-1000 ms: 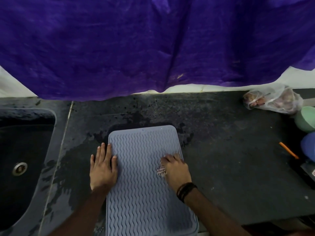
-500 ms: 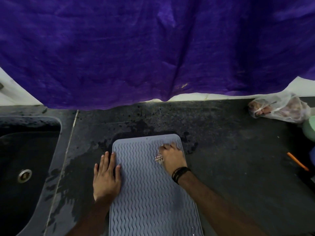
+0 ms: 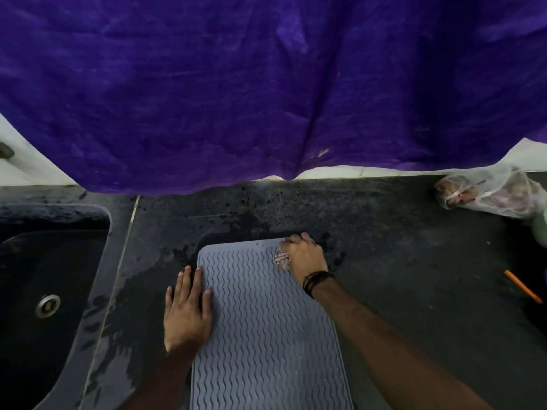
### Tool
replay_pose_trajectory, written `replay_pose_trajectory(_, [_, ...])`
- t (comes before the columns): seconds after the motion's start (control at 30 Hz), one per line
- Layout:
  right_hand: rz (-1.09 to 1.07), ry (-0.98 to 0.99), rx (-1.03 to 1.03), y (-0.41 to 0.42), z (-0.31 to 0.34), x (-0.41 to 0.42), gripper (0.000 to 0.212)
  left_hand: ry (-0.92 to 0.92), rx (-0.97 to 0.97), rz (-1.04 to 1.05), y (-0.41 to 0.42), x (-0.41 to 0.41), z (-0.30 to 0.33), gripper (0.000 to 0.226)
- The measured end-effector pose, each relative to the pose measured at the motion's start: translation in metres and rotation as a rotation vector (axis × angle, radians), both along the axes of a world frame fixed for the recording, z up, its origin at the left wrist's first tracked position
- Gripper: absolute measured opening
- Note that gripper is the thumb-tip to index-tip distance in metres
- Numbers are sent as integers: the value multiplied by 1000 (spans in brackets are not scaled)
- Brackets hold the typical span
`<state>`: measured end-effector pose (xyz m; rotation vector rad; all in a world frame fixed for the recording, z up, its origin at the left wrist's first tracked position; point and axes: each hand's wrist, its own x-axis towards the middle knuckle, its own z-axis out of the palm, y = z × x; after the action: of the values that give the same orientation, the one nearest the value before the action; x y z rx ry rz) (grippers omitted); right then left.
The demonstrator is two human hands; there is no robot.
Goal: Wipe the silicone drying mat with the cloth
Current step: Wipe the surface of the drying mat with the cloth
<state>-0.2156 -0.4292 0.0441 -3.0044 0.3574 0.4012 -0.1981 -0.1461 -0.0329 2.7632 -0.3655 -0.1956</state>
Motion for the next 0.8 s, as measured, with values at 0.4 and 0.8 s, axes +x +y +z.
replay_pose_trajectory(0.4, [-49,-4,-21,-10,7,11,40,-8,-10,1,1,0,-3,67])
replay_pose_trajectory(0.8, [-5,95,-7,0,-5,-46,34,-1,2,7,-1,0,-1,67])
